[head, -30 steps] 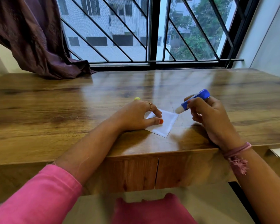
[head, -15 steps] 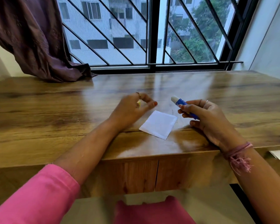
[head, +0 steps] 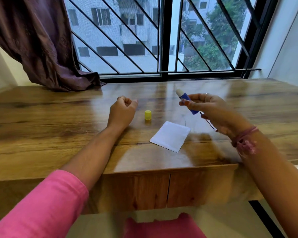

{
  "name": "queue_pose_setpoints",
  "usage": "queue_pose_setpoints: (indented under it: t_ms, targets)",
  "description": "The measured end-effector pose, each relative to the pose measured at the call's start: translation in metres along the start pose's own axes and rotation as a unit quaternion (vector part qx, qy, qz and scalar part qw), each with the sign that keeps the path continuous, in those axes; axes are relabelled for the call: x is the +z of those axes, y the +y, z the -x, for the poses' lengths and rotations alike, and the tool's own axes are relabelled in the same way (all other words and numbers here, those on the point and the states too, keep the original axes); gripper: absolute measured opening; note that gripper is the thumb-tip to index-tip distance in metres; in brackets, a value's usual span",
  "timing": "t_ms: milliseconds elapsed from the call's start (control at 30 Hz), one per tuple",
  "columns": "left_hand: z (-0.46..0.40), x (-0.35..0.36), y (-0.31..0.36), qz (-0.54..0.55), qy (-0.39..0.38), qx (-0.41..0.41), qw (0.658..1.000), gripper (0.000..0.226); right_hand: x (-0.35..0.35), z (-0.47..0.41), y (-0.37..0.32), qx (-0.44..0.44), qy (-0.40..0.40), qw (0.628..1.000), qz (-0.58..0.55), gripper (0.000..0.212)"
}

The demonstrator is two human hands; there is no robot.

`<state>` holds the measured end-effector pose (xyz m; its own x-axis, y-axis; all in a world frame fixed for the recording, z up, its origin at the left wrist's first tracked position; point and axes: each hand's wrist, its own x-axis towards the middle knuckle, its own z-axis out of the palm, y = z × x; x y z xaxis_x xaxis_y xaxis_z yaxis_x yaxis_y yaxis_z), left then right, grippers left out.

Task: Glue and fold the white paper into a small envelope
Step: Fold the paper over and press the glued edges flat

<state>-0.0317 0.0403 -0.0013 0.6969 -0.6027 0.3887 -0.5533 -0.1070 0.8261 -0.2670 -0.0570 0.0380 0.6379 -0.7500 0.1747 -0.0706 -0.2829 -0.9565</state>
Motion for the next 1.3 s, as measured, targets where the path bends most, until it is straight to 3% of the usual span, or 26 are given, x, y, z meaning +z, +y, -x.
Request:
queue_pose_setpoints:
  t_ms: [67, 267, 500, 767, 1300]
  targets:
    - [-0.001, 0.002, -0.003, -0.007, -0.018, -0.02, 1.0, 0.02, 0.003, -0.016, -0.006, 0.007, -0.008, 1.0, 0.002, 0.024]
    - [-0.003, 0.003, -0.004, -0.02, -0.029, -0.033, 0.999, 0.019, 0.013, -0.052, -0.009, 0.012, -0.036, 0.999, -0.003, 0.008]
    - [-0.002, 0.003, -0.003, -0.02, -0.04, -0.03, 0.999, 0.019, 0.032, -0.07, 0.017, -0.051, -0.031, 0.998, 0.037, 0.025]
    - [-0.001, 0.004, -0.002, -0.032, -0.051, -0.02, 0.998, 0.021, 0.052, -0.074, 0.025, -0.109, -0.074, 0.98, 0.148, 0.024]
    - [0.005, 0.002, 0.002, -0.039, -0.046, -0.003, 0.998, 0.018, 0.058, -0.068, 0.023, -0.096, -0.111, 0.971, 0.188, 0.035]
